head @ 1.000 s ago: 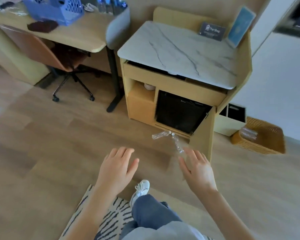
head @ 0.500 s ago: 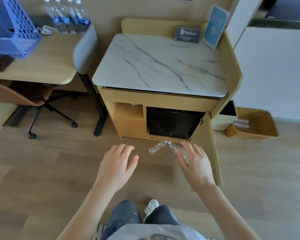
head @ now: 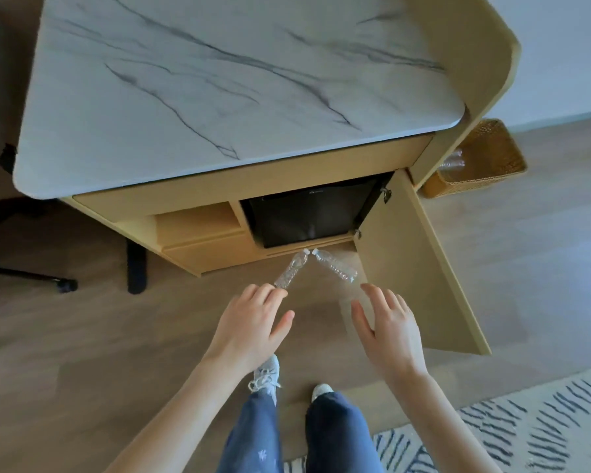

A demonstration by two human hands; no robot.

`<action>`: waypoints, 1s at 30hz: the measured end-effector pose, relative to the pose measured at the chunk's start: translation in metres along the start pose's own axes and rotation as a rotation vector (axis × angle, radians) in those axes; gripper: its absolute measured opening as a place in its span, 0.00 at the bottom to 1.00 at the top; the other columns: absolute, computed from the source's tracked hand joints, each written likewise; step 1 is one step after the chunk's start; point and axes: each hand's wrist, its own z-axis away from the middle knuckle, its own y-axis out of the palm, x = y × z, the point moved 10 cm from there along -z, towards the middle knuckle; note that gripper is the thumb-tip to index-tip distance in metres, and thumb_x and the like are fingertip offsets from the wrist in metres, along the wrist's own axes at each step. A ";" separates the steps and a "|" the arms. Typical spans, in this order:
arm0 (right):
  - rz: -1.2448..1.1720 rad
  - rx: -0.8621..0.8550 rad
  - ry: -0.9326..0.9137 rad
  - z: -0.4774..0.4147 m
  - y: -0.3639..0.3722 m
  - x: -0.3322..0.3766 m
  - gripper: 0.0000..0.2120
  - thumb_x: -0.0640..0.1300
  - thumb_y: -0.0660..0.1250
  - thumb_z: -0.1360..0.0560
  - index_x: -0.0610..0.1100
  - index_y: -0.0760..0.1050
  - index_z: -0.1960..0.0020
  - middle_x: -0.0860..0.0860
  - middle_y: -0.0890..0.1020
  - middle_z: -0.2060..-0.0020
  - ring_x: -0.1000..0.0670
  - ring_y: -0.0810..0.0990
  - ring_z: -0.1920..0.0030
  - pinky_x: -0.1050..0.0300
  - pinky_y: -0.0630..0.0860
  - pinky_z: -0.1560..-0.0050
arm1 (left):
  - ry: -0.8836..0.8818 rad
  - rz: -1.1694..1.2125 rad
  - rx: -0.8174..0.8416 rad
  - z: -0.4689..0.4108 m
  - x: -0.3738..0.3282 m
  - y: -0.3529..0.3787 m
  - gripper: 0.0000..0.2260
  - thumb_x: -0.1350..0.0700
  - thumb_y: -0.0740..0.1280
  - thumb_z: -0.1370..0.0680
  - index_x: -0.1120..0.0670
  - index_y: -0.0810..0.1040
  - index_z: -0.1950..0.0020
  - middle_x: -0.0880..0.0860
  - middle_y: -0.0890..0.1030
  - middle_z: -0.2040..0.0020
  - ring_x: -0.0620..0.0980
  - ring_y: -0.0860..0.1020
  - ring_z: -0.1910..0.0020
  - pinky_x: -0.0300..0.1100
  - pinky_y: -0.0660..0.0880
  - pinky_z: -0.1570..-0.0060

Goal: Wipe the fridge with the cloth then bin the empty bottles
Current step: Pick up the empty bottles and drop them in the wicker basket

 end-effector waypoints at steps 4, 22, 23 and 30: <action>0.040 0.037 0.024 -0.053 0.102 -0.044 0.17 0.52 0.60 0.22 0.43 0.77 0.41 0.47 0.82 0.53 0.41 0.80 0.52 0.48 0.78 0.51 | 0.021 -0.005 -0.018 -0.078 0.052 0.073 0.25 0.42 0.50 0.21 0.55 0.78 0.38 0.50 0.81 0.45 0.53 0.78 0.47 0.49 0.77 0.50; 0.254 0.031 -0.163 -0.164 0.578 -0.311 0.18 0.42 0.78 0.30 0.39 0.80 0.43 0.44 0.84 0.56 0.38 0.83 0.57 0.48 0.81 0.58 | 0.048 -0.142 0.072 -0.310 0.260 0.588 0.20 0.43 0.53 0.18 0.50 0.70 0.31 0.48 0.75 0.34 0.51 0.72 0.37 0.44 0.70 0.37; 0.246 0.025 -0.170 -0.166 0.586 -0.316 0.17 0.42 0.77 0.29 0.39 0.80 0.42 0.44 0.83 0.55 0.38 0.83 0.56 0.48 0.80 0.57 | 0.045 -0.145 0.053 -0.315 0.263 0.593 0.20 0.43 0.54 0.18 0.50 0.70 0.31 0.48 0.75 0.34 0.51 0.73 0.37 0.44 0.70 0.38; 0.204 0.078 -0.073 -0.214 0.617 -0.368 0.33 0.57 0.70 0.24 0.45 0.66 0.25 0.43 0.74 0.31 0.40 0.74 0.34 0.45 0.72 0.37 | -0.191 -0.058 0.047 -0.342 0.295 0.616 0.36 0.35 0.59 0.22 0.53 0.55 0.22 0.51 0.68 0.30 0.53 0.69 0.32 0.47 0.71 0.35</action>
